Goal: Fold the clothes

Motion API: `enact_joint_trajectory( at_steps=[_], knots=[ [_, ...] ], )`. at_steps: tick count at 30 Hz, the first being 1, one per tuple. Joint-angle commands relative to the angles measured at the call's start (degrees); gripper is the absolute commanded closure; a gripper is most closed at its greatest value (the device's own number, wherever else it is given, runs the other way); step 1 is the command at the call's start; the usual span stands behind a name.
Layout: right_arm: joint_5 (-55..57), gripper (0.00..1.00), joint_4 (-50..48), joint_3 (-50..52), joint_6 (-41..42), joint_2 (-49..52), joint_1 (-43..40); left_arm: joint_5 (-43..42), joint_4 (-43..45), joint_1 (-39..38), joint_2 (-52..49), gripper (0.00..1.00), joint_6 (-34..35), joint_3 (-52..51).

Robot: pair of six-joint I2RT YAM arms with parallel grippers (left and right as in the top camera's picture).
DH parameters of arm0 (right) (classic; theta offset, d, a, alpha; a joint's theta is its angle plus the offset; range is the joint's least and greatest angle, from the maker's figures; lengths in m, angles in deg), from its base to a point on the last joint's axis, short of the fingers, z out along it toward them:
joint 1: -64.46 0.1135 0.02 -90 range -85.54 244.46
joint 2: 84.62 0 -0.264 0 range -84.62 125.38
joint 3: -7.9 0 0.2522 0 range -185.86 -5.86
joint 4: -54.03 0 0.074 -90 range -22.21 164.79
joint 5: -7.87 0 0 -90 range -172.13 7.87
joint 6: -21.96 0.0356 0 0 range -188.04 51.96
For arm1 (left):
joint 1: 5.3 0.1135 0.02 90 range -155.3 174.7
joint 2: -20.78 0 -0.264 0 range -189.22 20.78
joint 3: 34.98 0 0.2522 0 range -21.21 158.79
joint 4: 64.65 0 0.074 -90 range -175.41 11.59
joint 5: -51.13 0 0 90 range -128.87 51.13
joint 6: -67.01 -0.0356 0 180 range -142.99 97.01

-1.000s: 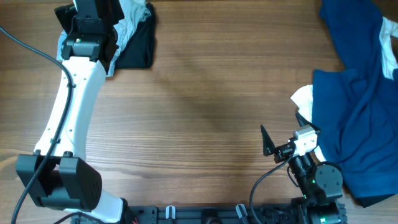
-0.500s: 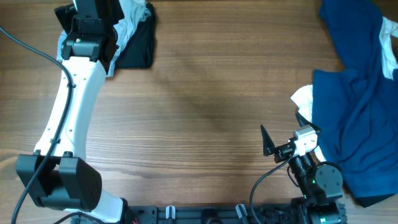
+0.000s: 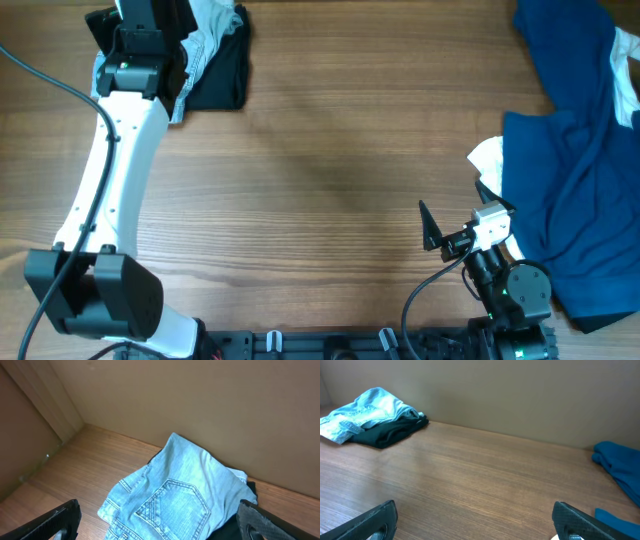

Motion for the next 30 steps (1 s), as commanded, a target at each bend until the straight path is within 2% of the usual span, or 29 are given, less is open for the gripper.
enact_joint_trajectory(
  at_steps=[1, 5, 7, 9, 13, 15, 18, 21, 26, 30],
  knots=[
    [0.44, 0.0, -0.42, 0.04, 0.68, -0.5, -0.28, 1.55, -0.72, 0.31, 5.11, 0.0, -1.31, -0.04],
    [0.44, 0.0, -0.42, 0.04, 0.66, -0.5, -0.28, 1.92, -5.03, 0.61, 10.82, 0.0, -1.31, -0.31],
    [0.44, 0.0, -0.42, 0.04, 0.68, -0.5, -0.28, -0.59, -6.14, 1.64, 15.04, 0.0, -1.14, -2.01],
    [0.42, 0.0, -0.42, 0.04, 0.68, -0.5, -0.28, -8.85, -5.92, 3.96, 19.69, 0.0, -1.14, -5.53],
    [0.44, 0.0, -0.42, 0.04, 0.66, -0.5, -0.28, -32.06, 0.11, 12.04, 29.77, 0.0, -1.18, -18.36],
    [0.44, 0.0, -0.42, 0.04, 0.68, -0.5, -0.28, -37.13, 5.35, 14.45, 35.19, 0.0, -1.36, -26.62],
    [0.42, 0.0, -0.42, 0.04, 0.68, -0.5, -0.28, -37.73, 14.4, 14.78, 44.85, 0.0, -1.36, -41.18],
    [0.44, 0.0, -0.42, 0.04, 0.68, -0.5, -0.28, -38.84, 19.15, 14.78, 54.12, 0.0, -1.31, -53.57],
    [0.44, 0.0, -0.42, 0.04, 0.68, -0.5, -0.28, -38.66, 20.22, 13.73, 68.85, 0.0, -1.14, -69.29],
    [0.44, 0.0, -0.42, 0.04, 0.68, -0.5, -0.28, -36.37, 20.17, 11.15, 77.88, 0.0, -1.14, -75.73]
  ],
)
